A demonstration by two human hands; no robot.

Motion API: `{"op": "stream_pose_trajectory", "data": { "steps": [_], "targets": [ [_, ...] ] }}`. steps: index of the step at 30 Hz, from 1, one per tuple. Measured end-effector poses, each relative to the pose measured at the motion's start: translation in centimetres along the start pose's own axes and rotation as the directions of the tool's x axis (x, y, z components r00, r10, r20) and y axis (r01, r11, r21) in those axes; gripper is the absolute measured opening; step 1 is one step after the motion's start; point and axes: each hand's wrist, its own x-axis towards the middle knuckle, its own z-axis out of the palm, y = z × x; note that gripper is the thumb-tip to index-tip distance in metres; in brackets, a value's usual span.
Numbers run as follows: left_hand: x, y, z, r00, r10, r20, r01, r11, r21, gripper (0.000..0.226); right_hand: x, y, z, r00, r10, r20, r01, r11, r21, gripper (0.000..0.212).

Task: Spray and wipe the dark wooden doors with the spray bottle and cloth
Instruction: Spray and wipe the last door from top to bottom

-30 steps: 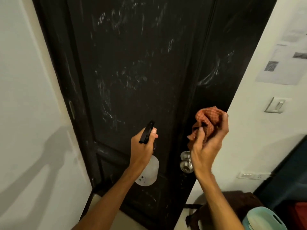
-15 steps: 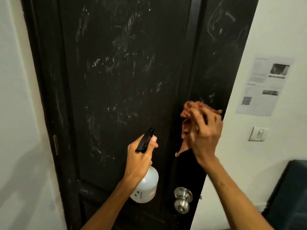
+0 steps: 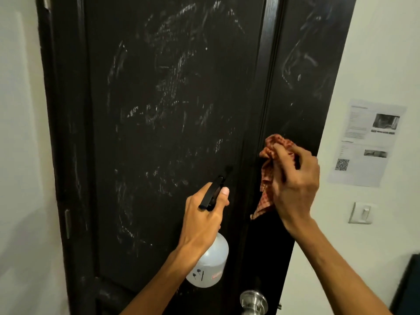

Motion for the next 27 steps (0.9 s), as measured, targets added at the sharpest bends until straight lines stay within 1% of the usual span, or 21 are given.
{"op": "stream_pose_trajectory", "data": {
  "steps": [2,4,5,6,7,9,11,12,13,14,16,17,18,19,21,22,23,24,25,26,27],
  "targets": [
    [0.5,0.5,0.3,1.000,0.019,0.013,-0.019,1.000,0.002,0.027,-3.4,-0.3,0.7,0.988,-0.077,0.135,0.083,0.996,-0.038,0.060],
    [0.9,0.9,0.5,1.000,0.021,0.003,-0.020,0.999,-0.040,0.026,-7.5,-0.1,1.1,0.893,-0.326,0.309,0.351,0.936,-0.025,0.082],
    [1.3,1.0,0.4,1.000,0.015,-0.007,-0.015,0.998,-0.063,0.025,-7.9,0.4,1.2,0.836,-0.405,0.370,0.440,0.898,-0.013,0.085],
    [1.7,1.2,0.1,1.000,0.009,-0.019,-0.010,0.997,-0.075,0.025,-7.0,1.1,1.5,0.820,-0.437,0.370,0.468,0.883,0.007,0.081],
    [2.2,1.3,-0.2,1.000,0.005,-0.030,-0.007,0.997,-0.081,0.025,-5.2,1.2,1.8,0.854,-0.418,0.311,0.437,0.899,0.008,0.074],
    [3.4,1.6,-0.8,0.999,0.010,-0.046,-0.013,0.996,-0.084,0.025,0.2,0.3,2.4,0.963,-0.217,0.161,0.219,0.976,0.009,0.064],
    [4.8,1.6,-1.6,0.998,0.017,-0.062,-0.021,0.998,-0.059,0.025,4.5,-1.3,3.7,0.999,-0.013,0.045,0.011,0.999,0.033,0.059],
    [5.4,1.6,-2.0,0.997,0.022,-0.070,-0.025,0.999,-0.044,0.024,4.8,-2.3,4.6,0.998,0.019,0.054,-0.021,1.000,0.022,0.061],
    [6.0,1.3,-2.7,0.997,0.024,-0.076,-0.026,0.999,-0.034,0.023,3.9,-3.3,5.7,0.995,-0.020,0.103,0.021,1.000,-0.008,0.068],
    [6.5,1.1,-3.4,0.997,0.024,-0.079,-0.026,0.999,-0.029,0.023,2.0,-4.3,6.8,0.976,-0.122,0.181,0.130,0.991,-0.031,0.077],
    [7.4,0.4,-5.1,0.997,0.028,-0.071,-0.029,1.000,-0.011,0.023,-2.5,-5.4,8.4,0.847,-0.411,0.338,0.451,0.891,-0.046,0.078],
    [7.7,0.0,-5.9,0.998,0.029,-0.062,-0.029,1.000,0.002,0.023,-3.1,-5.2,8.6,0.779,-0.493,0.388,0.550,0.834,-0.045,0.074],
    [8.0,-0.4,-6.6,0.998,0.027,-0.053,-0.026,1.000,0.007,0.022,-2.3,-5.0,8.8,0.754,-0.526,0.393,0.585,0.810,-0.036,0.073],
    [8.4,-0.9,-7.7,0.999,0.023,-0.047,-0.023,1.000,0.007,0.022,-0.4,-5.4,9.2,0.798,-0.488,0.355,0.537,0.842,-0.050,0.076],
    [9.4,-1.7,-9.2,0.999,0.016,-0.044,-0.015,1.000,0.009,0.021,4.2,-6.6,9.9,0.958,-0.207,0.200,0.229,0.968,-0.098,0.076],
    [9.9,-2.0,-10.0,0.999,0.017,-0.045,-0.016,1.000,0.011,0.022,6.1,-7.4,10.0,0.992,-0.039,0.116,0.051,0.993,-0.104,0.073],
    [10.4,-2.3,-10.7,0.999,0.022,-0.043,-0.022,1.000,0.012,0.022,6.9,-8.4,10.4,0.997,0.050,0.062,-0.042,0.991,-0.128,0.071],
    [10.9,-2.4,-11.3,0.999,0.026,-0.040,-0.026,1.000,0.010,0.022,6.6,-9.1,11.0,0.997,0.035,0.066,-0.024,0.986,-0.163,0.076],
    [11.4,-2.5,-12.0,0.999,0.033,-0.034,-0.033,0.999,0.004,0.021,5.5,-9.5,11.9,0.989,-0.070,0.129,0.094,0.977,-0.193,0.085],
    [11.9,-2.5,-12.6,0.999,0.043,-0.031,-0.043,0.999,0.001,0.021,3.6,-9.7,12.6,0.936,-0.235,0.261,0.288,0.939,-0.188,0.094],
    [12.3,-2.4,-13.0,0.998,0.055,-0.030,-0.055,0.998,0.003,0.020,2.0,-9.6,12.9,0.818,-0.403,0.410,0.502,0.849,-0.166,0.099]
  ]
}}
